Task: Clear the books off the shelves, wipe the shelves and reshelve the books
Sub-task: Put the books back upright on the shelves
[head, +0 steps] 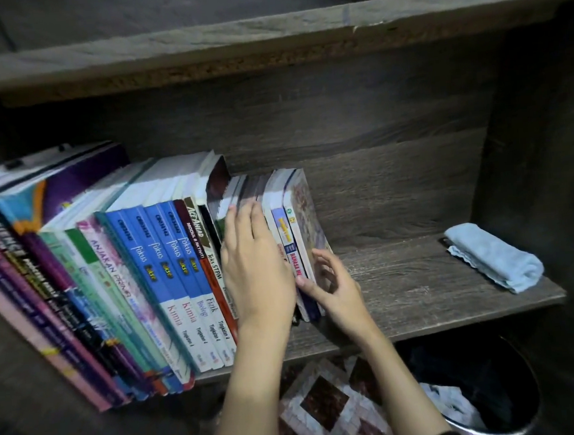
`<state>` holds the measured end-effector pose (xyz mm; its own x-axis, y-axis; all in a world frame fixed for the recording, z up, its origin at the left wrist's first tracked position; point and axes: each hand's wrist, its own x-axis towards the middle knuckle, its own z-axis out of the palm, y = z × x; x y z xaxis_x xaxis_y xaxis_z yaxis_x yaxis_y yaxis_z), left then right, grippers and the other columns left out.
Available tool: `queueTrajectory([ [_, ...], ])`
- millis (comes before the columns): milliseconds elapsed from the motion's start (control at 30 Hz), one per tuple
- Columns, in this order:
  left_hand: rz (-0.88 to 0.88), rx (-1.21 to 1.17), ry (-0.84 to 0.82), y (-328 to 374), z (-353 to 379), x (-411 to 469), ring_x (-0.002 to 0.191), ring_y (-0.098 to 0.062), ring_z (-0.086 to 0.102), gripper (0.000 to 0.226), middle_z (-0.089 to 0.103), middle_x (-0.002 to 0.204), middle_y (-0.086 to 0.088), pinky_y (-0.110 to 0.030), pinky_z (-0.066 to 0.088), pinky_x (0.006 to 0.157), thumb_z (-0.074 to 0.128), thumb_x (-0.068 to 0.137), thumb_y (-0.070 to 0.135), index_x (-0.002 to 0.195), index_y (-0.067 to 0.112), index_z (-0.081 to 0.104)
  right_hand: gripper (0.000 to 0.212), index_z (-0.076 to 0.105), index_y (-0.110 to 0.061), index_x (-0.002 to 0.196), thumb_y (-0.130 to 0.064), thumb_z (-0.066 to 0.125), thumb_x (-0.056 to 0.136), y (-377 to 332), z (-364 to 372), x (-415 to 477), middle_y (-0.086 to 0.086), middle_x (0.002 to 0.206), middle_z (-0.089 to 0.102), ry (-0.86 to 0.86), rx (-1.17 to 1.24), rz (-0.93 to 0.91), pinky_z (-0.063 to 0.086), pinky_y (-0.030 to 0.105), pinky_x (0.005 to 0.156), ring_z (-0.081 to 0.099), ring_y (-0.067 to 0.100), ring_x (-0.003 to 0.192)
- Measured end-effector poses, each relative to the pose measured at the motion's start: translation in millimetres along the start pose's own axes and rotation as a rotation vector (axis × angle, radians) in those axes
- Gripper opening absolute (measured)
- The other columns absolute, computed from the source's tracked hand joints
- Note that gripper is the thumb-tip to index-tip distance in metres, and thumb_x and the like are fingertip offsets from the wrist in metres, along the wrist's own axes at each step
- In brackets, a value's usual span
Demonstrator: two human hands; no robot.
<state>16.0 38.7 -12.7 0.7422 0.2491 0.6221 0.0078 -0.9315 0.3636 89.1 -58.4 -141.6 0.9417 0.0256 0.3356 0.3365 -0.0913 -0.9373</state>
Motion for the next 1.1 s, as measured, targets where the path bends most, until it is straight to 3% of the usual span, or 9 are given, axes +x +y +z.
queueTrajectory([
  [267, 0.029, 0.000, 0.000, 0, -3, -4, 0.146, -0.015, 0.003, 0.074, 0.020, 0.156, 0.002, -0.030, 0.010, 0.116, 0.052, 0.083, 0.004, 0.149, 0.014, 0.021, 0.075, 0.050, -0.041, 0.128, -0.079, 0.062, 0.065, 0, 1, -6, -0.011, 0.129, 0.060, -0.003, -0.054, 0.004, 0.043, 0.041, 0.106, 0.055, 0.005, 0.121],
  [467, 0.076, 0.043, -0.001, -6, 5, -7, 0.145, -0.014, -0.013, 0.082, -0.008, 0.159, 0.000, -0.026, -0.008, 0.111, 0.048, 0.089, 0.009, 0.150, 0.014, -0.006, 0.085, 0.042, -0.039, 0.138, -0.084, 0.052, 0.067, -1, 3, -8, -0.010, 0.138, 0.054, -0.049, -0.089, 0.002, 0.038, 0.038, 0.110, 0.049, 0.005, 0.127],
  [667, 0.028, -0.040, 0.116, -11, 17, -4, 0.145, -0.014, 0.010, 0.083, 0.022, 0.156, 0.001, -0.029, 0.007, 0.114, 0.057, 0.080, -0.013, 0.149, 0.017, 0.022, 0.081, 0.039, -0.035, 0.142, -0.073, 0.050, 0.072, -7, -1, -11, -0.008, 0.144, 0.047, -0.079, -0.121, -0.002, 0.032, 0.029, 0.113, 0.042, 0.006, 0.133],
  [767, 0.048, -0.022, 0.117, -8, 16, -4, 0.143, -0.022, 0.022, 0.084, 0.037, 0.149, -0.003, -0.038, 0.025, 0.111, 0.062, 0.072, -0.015, 0.144, 0.017, 0.036, 0.073, 0.038, -0.033, 0.143, -0.068, 0.054, 0.081, -8, -5, -10, -0.009, 0.146, 0.045, -0.091, -0.161, -0.006, 0.025, 0.007, 0.104, 0.039, 0.005, 0.135],
  [867, 0.054, -0.014, 0.095, -7, 14, -4, 0.143, -0.022, 0.020, 0.080, 0.036, 0.149, -0.003, -0.038, 0.025, 0.111, 0.061, 0.073, -0.007, 0.144, 0.021, 0.037, 0.068, 0.037, -0.030, 0.145, -0.054, 0.053, 0.083, -8, -8, -10, -0.008, 0.147, 0.044, -0.083, -0.195, -0.005, 0.016, -0.009, 0.091, 0.038, 0.005, 0.135],
  [1000, 0.070, -0.045, 0.114, -5, 16, -7, 0.143, -0.021, 0.019, 0.065, 0.036, 0.149, -0.005, -0.037, 0.020, 0.112, 0.058, 0.079, 0.010, 0.141, 0.018, 0.040, 0.060, 0.036, -0.029, 0.145, -0.043, 0.056, 0.090, -7, -7, -10, -0.011, 0.148, 0.039, -0.079, -0.202, -0.011, 0.013, -0.010, 0.091, 0.035, 0.004, 0.136],
  [1100, 0.051, -0.190, 0.226, -7, 20, -15, 0.140, -0.027, 0.029, 0.044, 0.042, 0.143, -0.011, -0.038, 0.023, 0.109, 0.063, 0.081, 0.016, 0.124, 0.014, 0.053, 0.067, 0.035, -0.029, 0.145, -0.056, 0.053, 0.087, -11, -7, -11, -0.014, 0.148, 0.037, -0.085, -0.199, -0.027, 0.017, -0.003, 0.096, 0.033, -0.001, 0.132],
])
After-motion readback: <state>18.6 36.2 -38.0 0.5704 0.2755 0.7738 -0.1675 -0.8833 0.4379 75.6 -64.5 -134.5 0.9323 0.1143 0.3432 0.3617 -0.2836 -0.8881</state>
